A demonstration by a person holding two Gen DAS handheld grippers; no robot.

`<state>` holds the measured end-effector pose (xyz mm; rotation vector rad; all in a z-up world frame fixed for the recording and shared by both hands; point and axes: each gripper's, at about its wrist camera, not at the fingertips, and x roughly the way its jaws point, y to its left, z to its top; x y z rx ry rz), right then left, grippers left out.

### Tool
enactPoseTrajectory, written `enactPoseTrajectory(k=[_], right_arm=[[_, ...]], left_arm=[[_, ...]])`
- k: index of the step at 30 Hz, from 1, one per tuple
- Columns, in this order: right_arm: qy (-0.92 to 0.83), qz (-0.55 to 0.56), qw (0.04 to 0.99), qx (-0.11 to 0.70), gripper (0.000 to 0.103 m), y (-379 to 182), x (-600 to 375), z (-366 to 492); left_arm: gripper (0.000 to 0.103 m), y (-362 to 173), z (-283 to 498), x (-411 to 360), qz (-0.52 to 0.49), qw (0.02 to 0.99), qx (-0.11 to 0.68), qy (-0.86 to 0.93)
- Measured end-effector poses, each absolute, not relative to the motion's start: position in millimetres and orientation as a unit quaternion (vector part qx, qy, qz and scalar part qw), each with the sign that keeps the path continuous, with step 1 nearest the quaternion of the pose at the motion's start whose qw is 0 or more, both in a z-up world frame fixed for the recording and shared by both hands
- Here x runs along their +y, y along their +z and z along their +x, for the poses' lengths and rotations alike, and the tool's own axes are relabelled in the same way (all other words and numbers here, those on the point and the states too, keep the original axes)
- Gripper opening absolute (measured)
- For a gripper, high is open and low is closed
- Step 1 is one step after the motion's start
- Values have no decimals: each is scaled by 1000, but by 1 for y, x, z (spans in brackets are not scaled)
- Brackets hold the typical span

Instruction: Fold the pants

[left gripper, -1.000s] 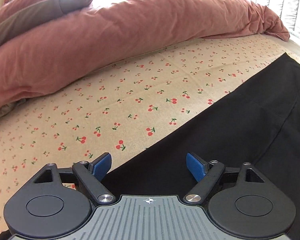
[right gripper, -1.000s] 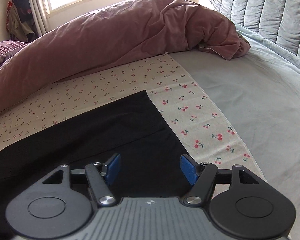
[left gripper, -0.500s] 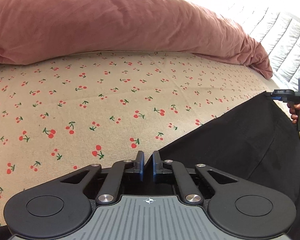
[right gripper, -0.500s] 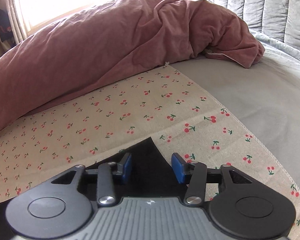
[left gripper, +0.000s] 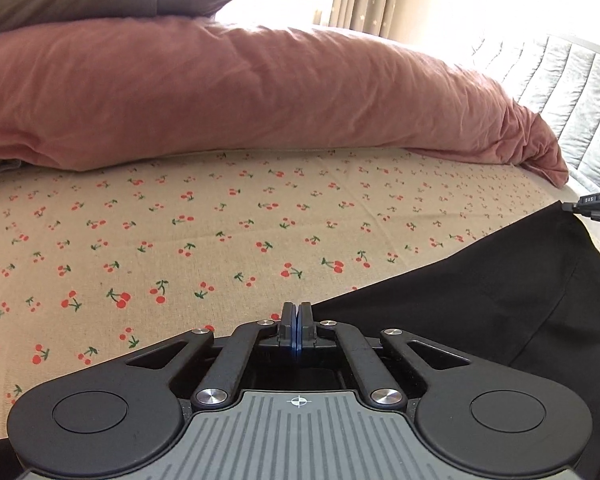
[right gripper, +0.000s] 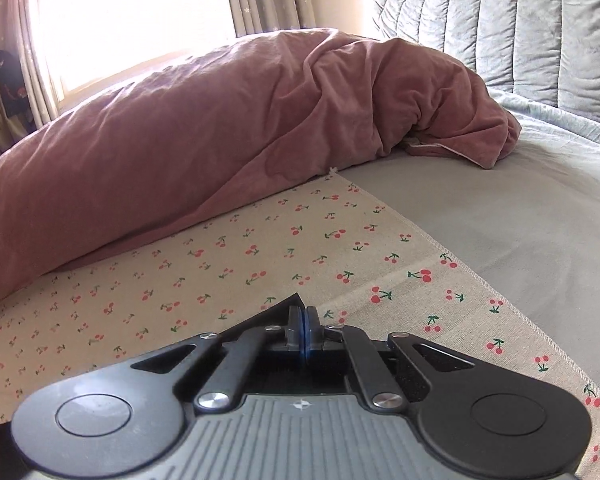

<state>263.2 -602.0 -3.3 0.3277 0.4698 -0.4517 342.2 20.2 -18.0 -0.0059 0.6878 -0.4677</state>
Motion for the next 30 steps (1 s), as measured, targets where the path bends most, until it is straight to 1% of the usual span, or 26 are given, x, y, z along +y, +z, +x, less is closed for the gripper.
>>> enactPoseTrajectory(k=[8,15,20,24,26,27,28,29,30], right_arm=[[-216,162,941,203,2,37,-597,204],[-215,154,941,209,2,56,-593,128],[-220,154,933,239,2,47,-589,74],[-235,162,918,277,3,26,-587,44],[-244,158,910,296,5,16,-580,31],[-244,156,908,301,11,13,-576,24],[-246,155,907,305,18,11,-571,19],[-250,153,905,307,21,11,-566,15],[-248,152,906,306,35,11,-559,8]], left_arm=[[0,23,283,18,11,931,282,-230],[0,42,209,25,2,928,277,-249],[0,34,160,33,-19,917,301,-262],[0,12,123,40,-43,901,337,-271],[0,0,110,42,-50,894,353,-271],[0,-6,102,41,-48,890,364,-269],[4,-11,97,41,-41,888,371,-268],[6,-15,90,42,-34,885,377,-269],[7,-17,86,43,-30,884,381,-270]])
